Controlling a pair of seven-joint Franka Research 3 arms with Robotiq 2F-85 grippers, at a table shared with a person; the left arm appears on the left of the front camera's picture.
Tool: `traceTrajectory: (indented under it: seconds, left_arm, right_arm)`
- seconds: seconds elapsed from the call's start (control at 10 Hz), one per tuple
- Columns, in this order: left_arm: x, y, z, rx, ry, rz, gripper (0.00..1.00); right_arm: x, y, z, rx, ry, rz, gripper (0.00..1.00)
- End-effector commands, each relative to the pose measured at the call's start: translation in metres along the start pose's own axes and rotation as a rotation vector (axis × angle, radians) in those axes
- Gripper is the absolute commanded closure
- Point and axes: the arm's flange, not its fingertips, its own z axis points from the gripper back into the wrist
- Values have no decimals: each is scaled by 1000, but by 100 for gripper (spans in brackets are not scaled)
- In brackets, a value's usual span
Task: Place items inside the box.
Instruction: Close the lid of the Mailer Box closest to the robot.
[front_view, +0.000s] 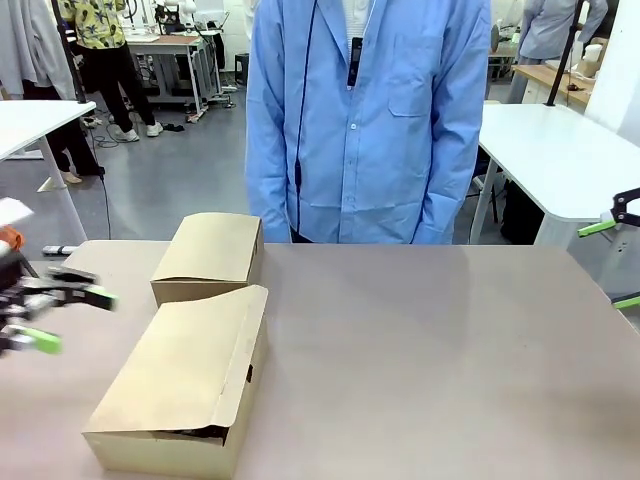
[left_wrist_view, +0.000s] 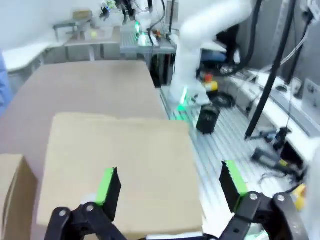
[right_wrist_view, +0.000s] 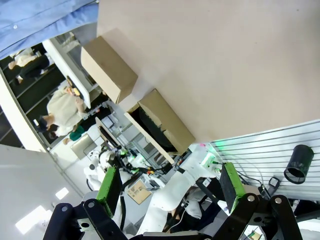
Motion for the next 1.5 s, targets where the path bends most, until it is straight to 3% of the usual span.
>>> traceTrajectory:
  seconds: [0.0,0.1,0.3,0.5,0.6,1.4]
  left_arm:
    - [3,-9,62,104,-18,174,0]
    - [-7,-5,89,112,-44,379,0]
    - [-35,4,134,246,-94,581,0]
    - [-67,15,150,296,-93,801,0]
    - [-51,-4,143,270,-32,604,0]
    - [-51,-4,143,270,-32,604,0]
  right_arm:
    - [2,0,-2,20,-3,20,0]
    - [2,0,-2,20,-3,20,0]
    - [2,0,-2,20,-3,20,0]
    - [2,0,-2,20,-3,20,0]
    - [2,0,-2,20,-3,20,0]
    - [2,0,-2,20,-3,20,0]
